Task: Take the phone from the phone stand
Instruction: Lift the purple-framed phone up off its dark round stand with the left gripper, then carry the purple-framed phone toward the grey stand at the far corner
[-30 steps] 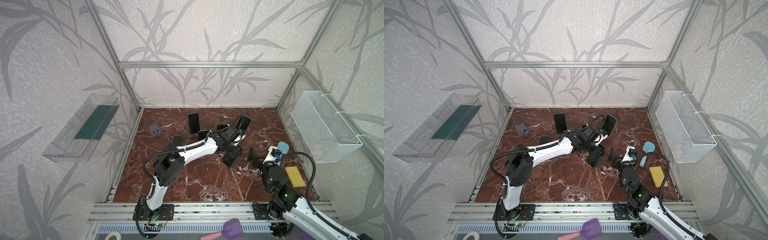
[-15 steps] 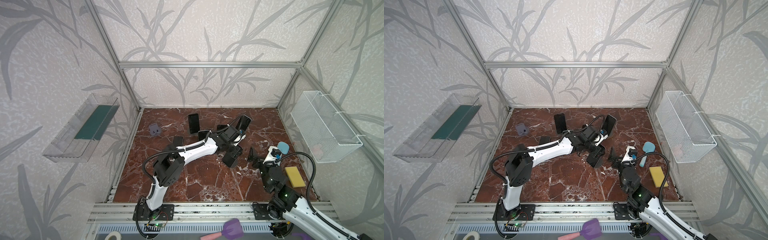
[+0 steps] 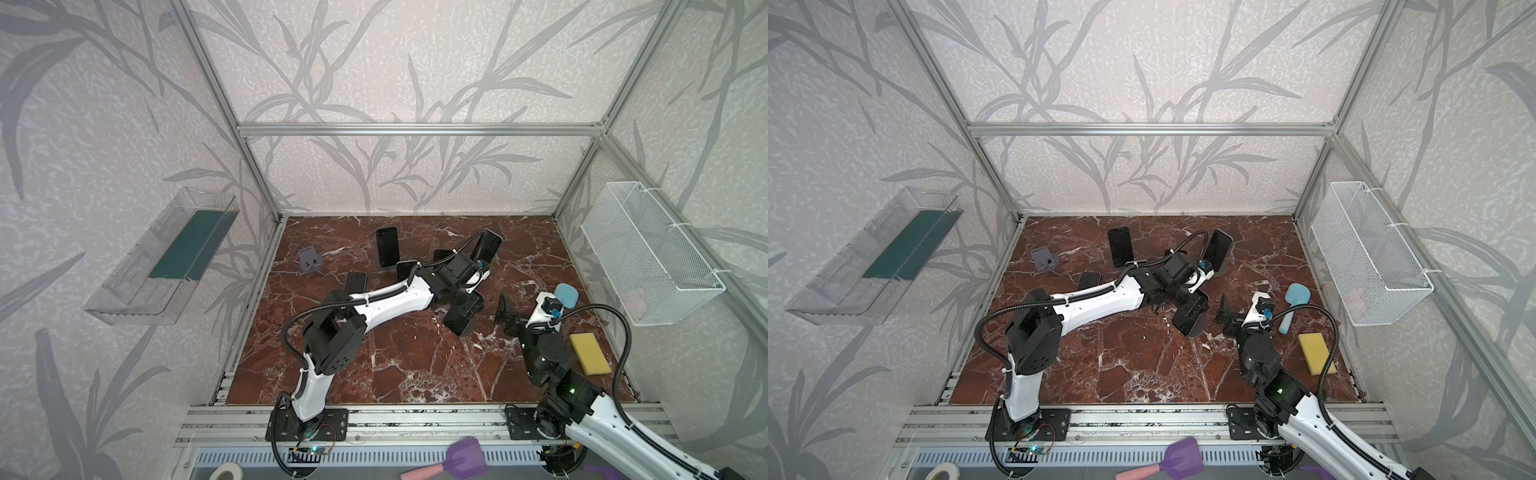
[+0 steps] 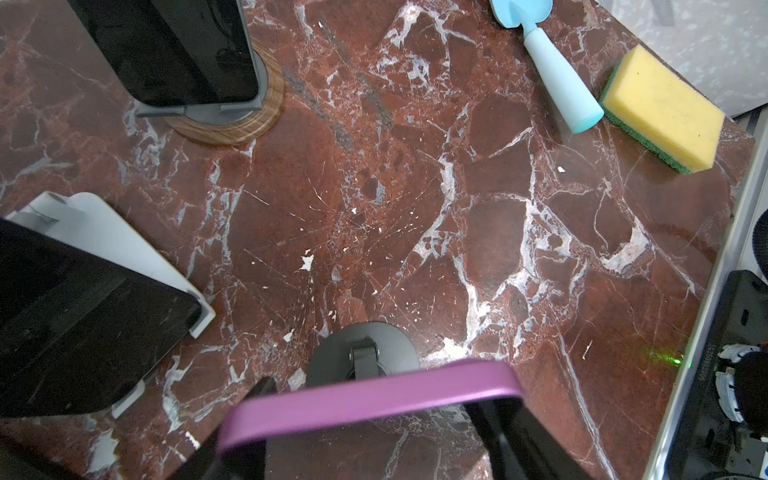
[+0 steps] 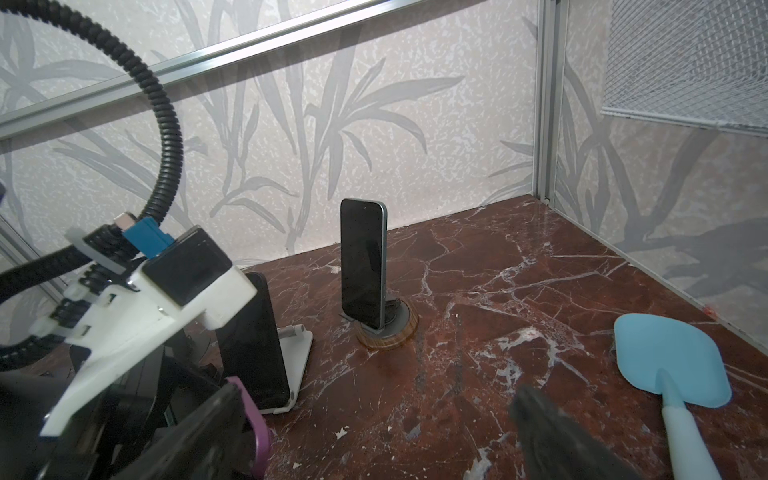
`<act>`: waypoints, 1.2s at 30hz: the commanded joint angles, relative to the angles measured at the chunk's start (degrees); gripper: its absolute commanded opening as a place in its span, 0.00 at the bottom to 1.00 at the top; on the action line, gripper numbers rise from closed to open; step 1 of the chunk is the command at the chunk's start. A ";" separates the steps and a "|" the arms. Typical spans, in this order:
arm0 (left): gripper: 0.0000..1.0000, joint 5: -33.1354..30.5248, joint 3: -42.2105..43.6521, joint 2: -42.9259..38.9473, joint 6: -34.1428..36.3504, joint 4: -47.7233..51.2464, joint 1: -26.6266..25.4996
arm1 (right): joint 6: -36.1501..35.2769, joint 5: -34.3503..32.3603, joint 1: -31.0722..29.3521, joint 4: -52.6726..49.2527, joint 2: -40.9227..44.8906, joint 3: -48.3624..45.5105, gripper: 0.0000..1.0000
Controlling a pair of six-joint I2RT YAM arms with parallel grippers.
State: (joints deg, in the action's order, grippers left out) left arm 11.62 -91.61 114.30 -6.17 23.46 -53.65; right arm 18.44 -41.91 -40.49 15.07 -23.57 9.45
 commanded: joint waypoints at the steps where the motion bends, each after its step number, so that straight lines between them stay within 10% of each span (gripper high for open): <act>1: 0.55 0.09 0.91 -3.54 -0.18 -0.44 -0.32 | 0.28 -0.14 0.15 0.58 0.37 1.02 0.99; 36: 0.52 -2.57 5.87 -10.82 0.36 -3.80 0.46 | 0.79 0.40 0.12 0.49 0.60 0.84 1.00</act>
State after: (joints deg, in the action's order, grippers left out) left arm 9.91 -86.19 107.53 -6.11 20.51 -53.54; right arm 18.61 -41.43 -40.49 15.07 -23.55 9.45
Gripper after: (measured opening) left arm 0.711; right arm 0.999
